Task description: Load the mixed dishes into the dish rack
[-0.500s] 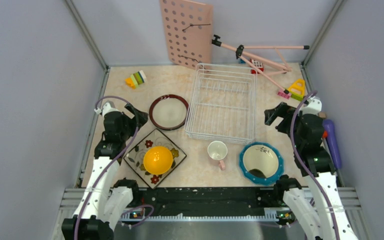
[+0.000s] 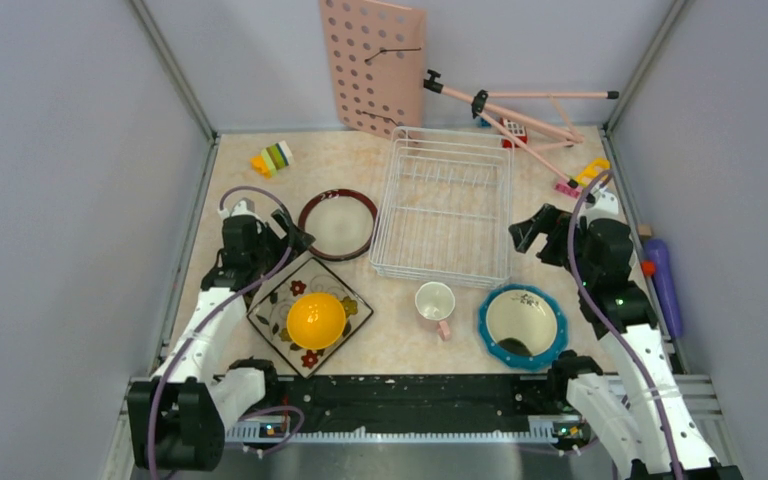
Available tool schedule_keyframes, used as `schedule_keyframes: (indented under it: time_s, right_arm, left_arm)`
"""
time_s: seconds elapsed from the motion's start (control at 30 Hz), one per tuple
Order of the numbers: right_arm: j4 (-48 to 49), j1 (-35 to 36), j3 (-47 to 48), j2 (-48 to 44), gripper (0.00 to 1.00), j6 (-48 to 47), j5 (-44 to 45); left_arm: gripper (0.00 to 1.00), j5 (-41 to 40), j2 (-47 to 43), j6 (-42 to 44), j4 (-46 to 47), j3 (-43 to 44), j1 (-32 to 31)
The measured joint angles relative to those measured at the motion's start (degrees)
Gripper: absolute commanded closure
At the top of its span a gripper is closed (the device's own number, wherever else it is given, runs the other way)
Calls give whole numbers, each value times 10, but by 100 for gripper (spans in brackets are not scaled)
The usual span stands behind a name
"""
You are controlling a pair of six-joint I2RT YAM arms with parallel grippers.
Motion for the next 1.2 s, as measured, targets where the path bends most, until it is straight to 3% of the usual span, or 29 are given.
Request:
schedule_keyframes:
  time_s: [0.3,0.67,0.83,0.9,1.0,1.03,1.2]
  right_arm:
    - [31,0,-1,16,3,25,-23]
    - [52,0,-9,-8,4,41,-19]
    - [54,0,-9,-8,4,41,-19]
    - [54,0,-10,-6,4,41,-19]
    - [55,0,-10,3,5,41,-19]
    - [56,0,-10,7,5,41,-19]
    - [56,0,-10,22,4,41,-17]
  left_arm:
    - [40,-39,120,-12,53,0,0]
    - [41,-55,271,-13,82,57,1]
    - [50,-35,322,-14,84,91,1]
    - [61,-29,332,-14,87,98,1]
    - [95,-26,333,-19,88,102,1]
    - [100,-27,332,-20,88,105,0]
    - [100,-36,309,-29,85,106,2]
